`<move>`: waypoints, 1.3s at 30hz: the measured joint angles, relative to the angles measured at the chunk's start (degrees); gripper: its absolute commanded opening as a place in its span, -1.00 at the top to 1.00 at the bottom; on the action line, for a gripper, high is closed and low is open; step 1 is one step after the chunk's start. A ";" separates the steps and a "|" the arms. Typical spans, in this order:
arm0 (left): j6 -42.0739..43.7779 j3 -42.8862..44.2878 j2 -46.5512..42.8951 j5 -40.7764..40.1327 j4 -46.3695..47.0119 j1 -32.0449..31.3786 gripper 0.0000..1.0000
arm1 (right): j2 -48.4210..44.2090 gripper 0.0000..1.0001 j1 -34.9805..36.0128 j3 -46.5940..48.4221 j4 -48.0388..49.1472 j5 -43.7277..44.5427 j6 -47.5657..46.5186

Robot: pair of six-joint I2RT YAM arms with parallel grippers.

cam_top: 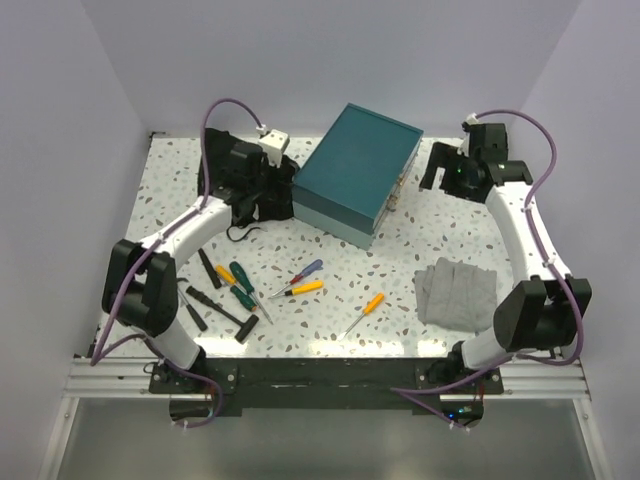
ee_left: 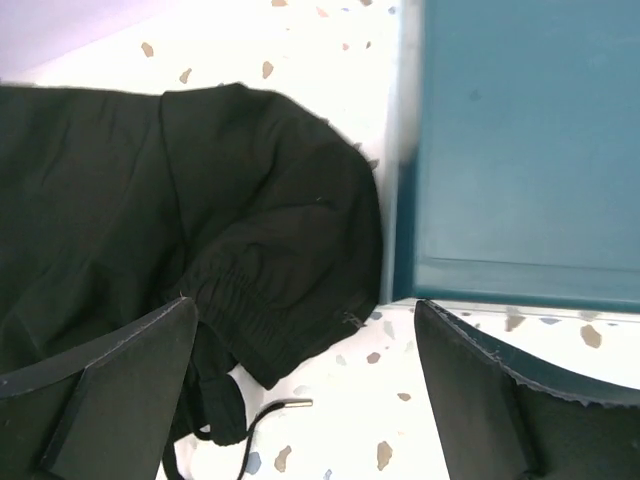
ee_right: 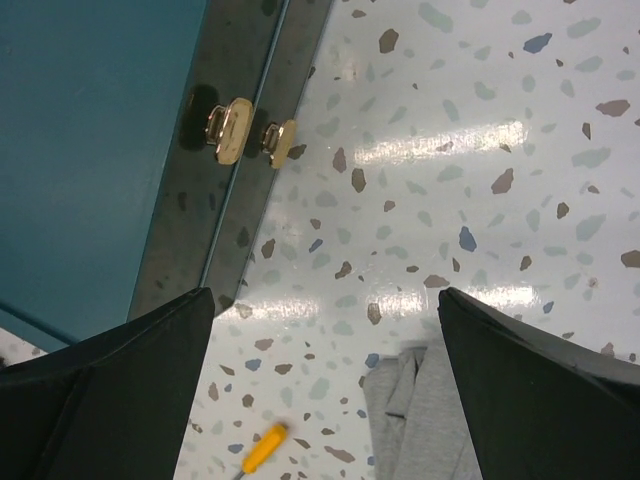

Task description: Sort the tools into containers

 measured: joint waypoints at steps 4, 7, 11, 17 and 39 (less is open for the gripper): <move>-0.15 2.19 -1.92 5.51 -1.53 0.11 -0.86 | 2.23 -0.97 -4.50 0.02 0.17 -5.57 3.39; -0.63 2.21 -5.29 11.52 -0.87 -0.15 -0.86 | 5.16 -0.97 -6.95 -0.02 1.20 -10.16 6.45; -1.07 6.16 -6.38 15.47 1.11 -1.46 -0.82 | 10.47 -0.97 -7.30 -0.11 4.85 -17.11 11.17; -5.64 16.68 3.02 15.56 2.40 -2.43 -0.82 | 19.52 -0.97 -6.60 2.29 7.63 -22.84 15.69; -10.08 17.57 13.64 10.36 -0.52 -3.65 -0.84 | 25.42 -0.97 -5.31 7.76 10.14 -24.17 19.47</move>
